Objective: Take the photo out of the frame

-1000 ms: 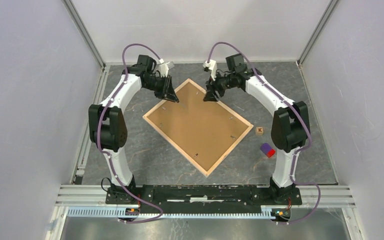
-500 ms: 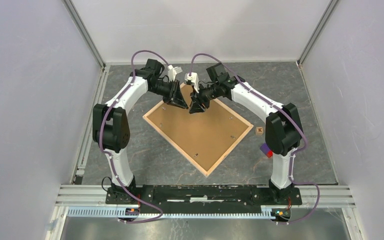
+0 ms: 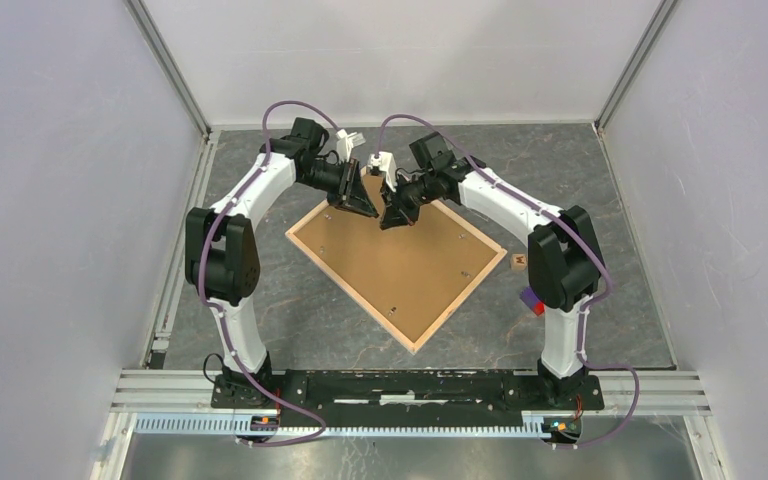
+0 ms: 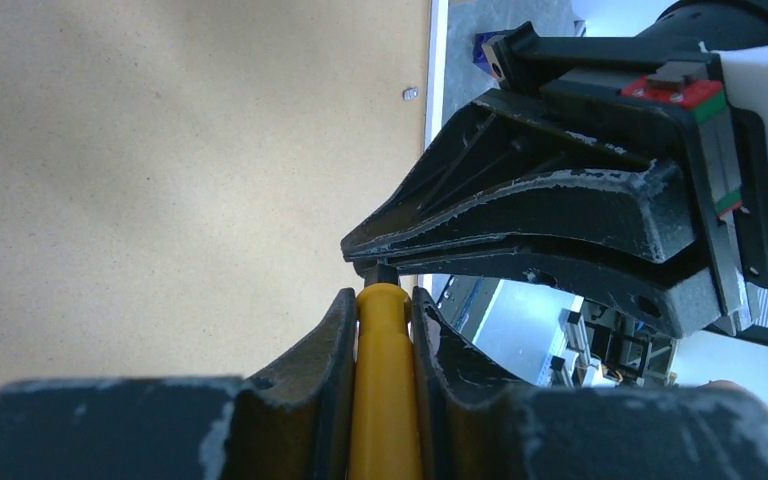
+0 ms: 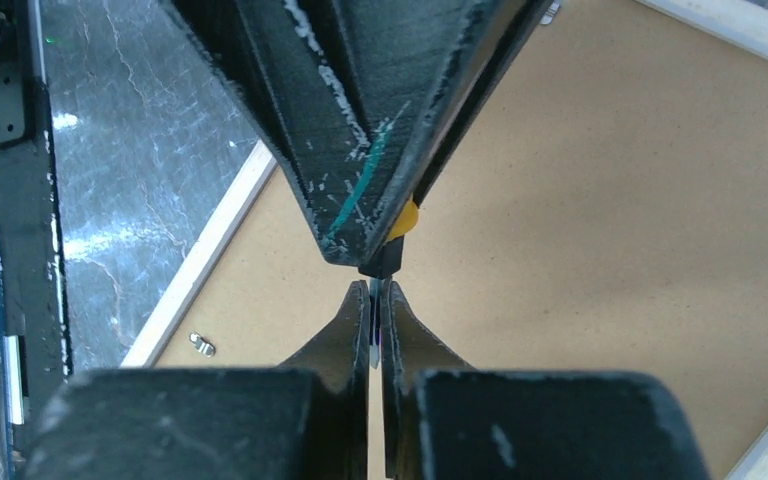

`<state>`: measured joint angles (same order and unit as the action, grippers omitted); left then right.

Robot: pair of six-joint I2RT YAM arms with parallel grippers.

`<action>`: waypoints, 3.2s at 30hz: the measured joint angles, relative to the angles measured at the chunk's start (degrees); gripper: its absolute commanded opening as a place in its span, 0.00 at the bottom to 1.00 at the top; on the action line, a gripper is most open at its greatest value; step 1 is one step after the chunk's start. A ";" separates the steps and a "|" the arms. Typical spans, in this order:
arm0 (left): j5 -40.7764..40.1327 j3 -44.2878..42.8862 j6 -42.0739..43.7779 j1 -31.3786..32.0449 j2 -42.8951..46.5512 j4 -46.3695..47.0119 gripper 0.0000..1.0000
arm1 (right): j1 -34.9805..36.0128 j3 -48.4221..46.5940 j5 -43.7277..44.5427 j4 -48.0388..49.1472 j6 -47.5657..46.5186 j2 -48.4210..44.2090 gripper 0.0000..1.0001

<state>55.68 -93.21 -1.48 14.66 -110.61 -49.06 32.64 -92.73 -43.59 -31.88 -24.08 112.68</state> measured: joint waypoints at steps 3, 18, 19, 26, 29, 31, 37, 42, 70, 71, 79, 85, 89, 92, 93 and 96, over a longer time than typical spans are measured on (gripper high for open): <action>-0.28 0.00 -0.02 0.02 0.00 -0.09 0.32 | 0.04 0.00 0.17 0.13 1.07 0.09 0.00; -13.18 3.85 2.40 -5.33 7.85 4.98 1.00 | -17.99 4.87 3.98 -2.73 0.87 0.22 0.00; -14.08 4.02 4.28 -5.29 8.66 4.50 1.00 | -19.80 5.68 4.72 -3.67 0.13 -0.11 0.00; -25.05 10.47 18.05 -3.58 13.94 0.72 1.00 | -34.40 14.64 12.72 -10.73 -7.13 -7.41 0.02; -30.84 13.29 20.15 -3.15 14.27 0.24 1.00 | -38.58 17.55 16.98 -12.46 -10.03 -9.88 0.03; -33.83 14.12 20.41 -3.06 14.27 0.28 1.00 | -39.78 19.87 19.74 -12.68 -11.78 -10.73 0.03; -39.30 14.10 18.29 -4.15 13.94 2.58 1.00 | -40.24 29.90 27.43 -12.20 -15.37 -11.37 0.03; -40.89 14.10 14.43 -6.40 13.55 4.66 1.00 | -40.85 32.52 30.45 -10.40 -15.91 -13.33 0.11; -37.46 28.46 -10.43 -13.14 15.98 9.38 1.00 | -41.35 34.01 31.71 -8.81 -15.87 -15.85 0.73; -37.48 29.62 -11.56 -13.14 16.02 9.77 1.00 | -41.40 33.57 31.69 -8.94 -15.91 -16.11 0.76; -36.04 36.68 -20.13 -13.14 16.17 13.38 1.00 | -41.40 25.00 29.35 -9.38 -15.65 -17.33 0.80; -36.22 35.74 -22.73 -13.14 14.40 17.05 1.00 | -41.24 20.50 26.73 -9.42 -14.53 -17.33 0.81; -36.59 31.30 -23.34 -13.16 9.94 18.40 1.00 | -40.59 19.10 25.51 -9.40 -13.62 -17.31 0.81; -36.94 27.06 -23.43 -13.29 6.51 19.30 1.00 | -39.78 18.97 24.94 -9.40 -12.92 -17.31 0.81; -36.94 25.38 -23.45 -13.33 5.16 19.37 1.00 | -39.43 18.97 24.65 -9.38 -12.61 -17.31 0.82; -36.94 20.33 -23.54 -13.42 1.18 20.57 1.00 | -38.25 18.97 24.04 -9.31 -11.76 -17.31 0.82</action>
<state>18.74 -72.88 -25.02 1.23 -109.43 -28.49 -5.61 -73.76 -19.55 -41.19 -35.83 95.37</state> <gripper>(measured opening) 0.996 0.814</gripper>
